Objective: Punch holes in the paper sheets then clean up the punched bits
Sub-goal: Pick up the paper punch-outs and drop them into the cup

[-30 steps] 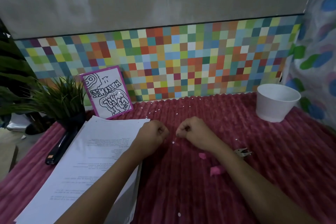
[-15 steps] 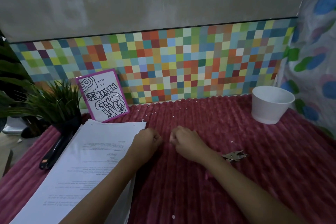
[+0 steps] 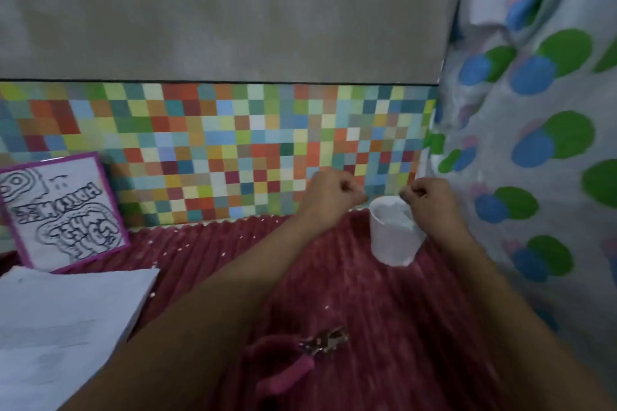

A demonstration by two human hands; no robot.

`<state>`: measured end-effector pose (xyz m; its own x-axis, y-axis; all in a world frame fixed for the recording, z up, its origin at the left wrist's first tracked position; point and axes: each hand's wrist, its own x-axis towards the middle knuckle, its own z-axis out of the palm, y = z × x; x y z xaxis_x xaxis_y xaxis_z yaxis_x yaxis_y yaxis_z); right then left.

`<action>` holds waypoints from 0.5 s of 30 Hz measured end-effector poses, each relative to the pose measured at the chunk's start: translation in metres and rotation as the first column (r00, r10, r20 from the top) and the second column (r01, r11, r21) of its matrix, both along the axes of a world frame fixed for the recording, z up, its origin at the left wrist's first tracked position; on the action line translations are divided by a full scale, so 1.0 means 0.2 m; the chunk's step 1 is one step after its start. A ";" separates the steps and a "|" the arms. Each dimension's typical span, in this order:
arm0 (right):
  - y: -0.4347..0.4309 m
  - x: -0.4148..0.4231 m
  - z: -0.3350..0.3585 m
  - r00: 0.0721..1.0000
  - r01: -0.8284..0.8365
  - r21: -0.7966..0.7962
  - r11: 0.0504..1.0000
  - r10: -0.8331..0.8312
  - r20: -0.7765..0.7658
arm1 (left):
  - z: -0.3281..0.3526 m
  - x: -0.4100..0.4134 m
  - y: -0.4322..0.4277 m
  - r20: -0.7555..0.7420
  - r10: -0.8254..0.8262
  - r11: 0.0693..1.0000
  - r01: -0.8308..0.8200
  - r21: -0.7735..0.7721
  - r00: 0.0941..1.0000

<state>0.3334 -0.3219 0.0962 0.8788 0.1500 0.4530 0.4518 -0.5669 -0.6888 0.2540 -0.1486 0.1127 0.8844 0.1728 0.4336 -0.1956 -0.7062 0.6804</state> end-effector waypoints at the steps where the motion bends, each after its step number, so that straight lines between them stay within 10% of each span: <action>1: -0.04 0.06 0.01 1.000 0.017 -0.050 0.999 -0.018 -0.014 | 0.01 0.10 -0.08 -0.001 -0.041 0.999 0.041 -0.021 0.999; 7: -0.15 0.25 -0.03 0.993 -0.104 -0.341 0.934 0.080 -0.084 | -0.05 0.43 -0.27 -0.262 -0.110 0.946 0.182 0.269 0.959; 15: -0.14 0.22 -0.05 0.998 -0.062 -0.345 0.937 0.067 0.003 | -0.02 0.46 -0.23 -0.234 -0.119 0.932 0.190 0.309 0.965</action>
<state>0.3772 -0.3496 0.0862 0.8558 0.3550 0.3762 0.5036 -0.7377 -0.4496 0.3458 -0.1948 0.1096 0.9648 -0.0928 0.2463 -0.1995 -0.8681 0.4545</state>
